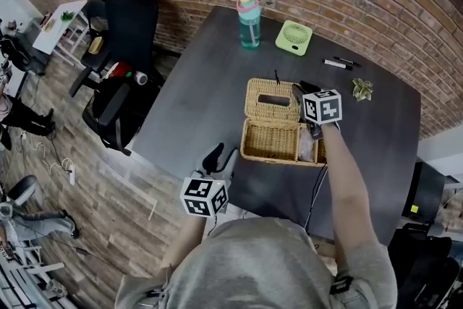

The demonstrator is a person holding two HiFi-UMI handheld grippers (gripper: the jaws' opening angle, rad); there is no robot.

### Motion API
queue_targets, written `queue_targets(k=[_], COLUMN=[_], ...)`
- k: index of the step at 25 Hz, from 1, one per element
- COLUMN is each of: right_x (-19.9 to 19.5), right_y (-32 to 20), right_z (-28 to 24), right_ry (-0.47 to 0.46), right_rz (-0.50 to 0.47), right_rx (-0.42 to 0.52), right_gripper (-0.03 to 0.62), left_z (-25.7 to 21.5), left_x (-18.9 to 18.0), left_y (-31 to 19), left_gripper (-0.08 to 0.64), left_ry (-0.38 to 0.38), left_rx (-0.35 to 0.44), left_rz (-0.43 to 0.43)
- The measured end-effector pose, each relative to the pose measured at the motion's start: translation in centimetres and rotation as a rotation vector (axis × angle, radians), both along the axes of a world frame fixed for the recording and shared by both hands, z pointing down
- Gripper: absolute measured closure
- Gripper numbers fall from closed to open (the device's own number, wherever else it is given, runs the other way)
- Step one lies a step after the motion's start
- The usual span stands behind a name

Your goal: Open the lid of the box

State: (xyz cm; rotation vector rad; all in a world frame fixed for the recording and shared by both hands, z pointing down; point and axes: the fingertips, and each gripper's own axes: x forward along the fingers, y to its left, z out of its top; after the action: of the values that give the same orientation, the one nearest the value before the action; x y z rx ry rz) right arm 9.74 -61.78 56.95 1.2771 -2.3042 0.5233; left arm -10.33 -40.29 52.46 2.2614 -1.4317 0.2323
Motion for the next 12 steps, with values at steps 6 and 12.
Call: queue_targets(k=[6,12], right_x=[0.3,-0.3], right_y=[0.5,3.3], right_z=[-0.5,-2.1], right_ry=[0.033,0.031], right_rz=[0.046,0.015], right_rx=[0.030,0.069], right_gripper=[0.480,0.483], left_z=[-0.4,-0.8], left_x=[0.1,0.7], left_y=[0.4,1.2], left_gripper=[0.388,0.391], left_ry=[0.004,0.006], left_rx=[0.007,0.020], left_rz=[0.002,0.013])
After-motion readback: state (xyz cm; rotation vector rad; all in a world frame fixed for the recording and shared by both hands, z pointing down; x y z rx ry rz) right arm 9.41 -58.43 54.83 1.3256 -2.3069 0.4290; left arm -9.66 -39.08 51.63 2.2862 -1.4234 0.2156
